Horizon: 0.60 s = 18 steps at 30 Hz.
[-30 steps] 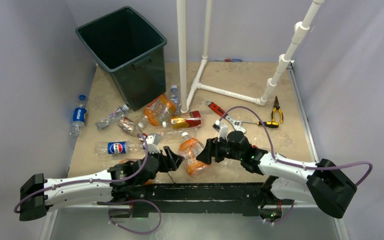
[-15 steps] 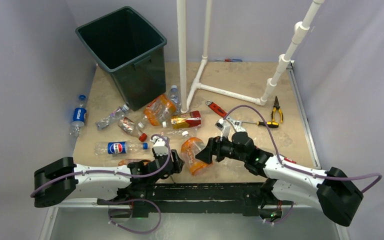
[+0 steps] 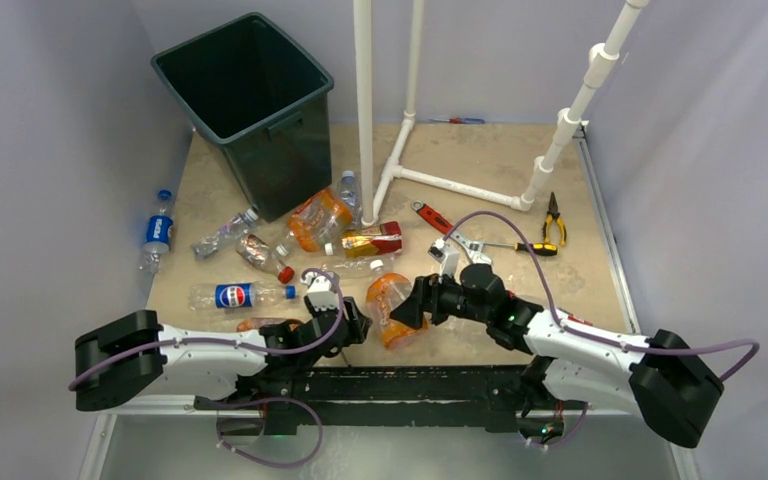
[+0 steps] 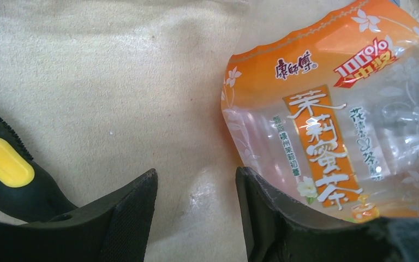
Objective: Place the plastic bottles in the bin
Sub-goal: Pick up the plastic bottle from the corner of the board.
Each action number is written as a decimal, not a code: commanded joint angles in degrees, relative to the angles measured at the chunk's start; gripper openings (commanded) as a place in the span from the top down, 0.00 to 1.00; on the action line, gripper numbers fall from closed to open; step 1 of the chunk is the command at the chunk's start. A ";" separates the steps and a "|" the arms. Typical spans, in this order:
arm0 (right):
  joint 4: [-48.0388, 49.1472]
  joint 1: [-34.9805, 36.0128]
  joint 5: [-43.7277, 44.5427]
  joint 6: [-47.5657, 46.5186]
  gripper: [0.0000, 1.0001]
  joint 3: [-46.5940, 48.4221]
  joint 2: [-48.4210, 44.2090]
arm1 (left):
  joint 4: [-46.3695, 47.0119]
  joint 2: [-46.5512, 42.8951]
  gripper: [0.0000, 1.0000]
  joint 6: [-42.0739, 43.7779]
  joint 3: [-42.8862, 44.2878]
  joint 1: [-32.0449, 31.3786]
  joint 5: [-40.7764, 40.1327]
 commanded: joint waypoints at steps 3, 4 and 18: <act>3.13 3.91 -0.87 1.64 0.17 3.82 0.08 | 2.88 2.89 0.45 -0.12 0.23 0.37 -0.34; 3.09 4.47 -0.28 1.77 0.17 4.17 0.38 | 3.10 3.24 0.45 0.07 0.33 0.37 -0.29; -3.96 5.71 6.51 1.82 0.16 8.56 8.92 | 3.33 1.64 0.46 0.55 0.13 0.37 0.56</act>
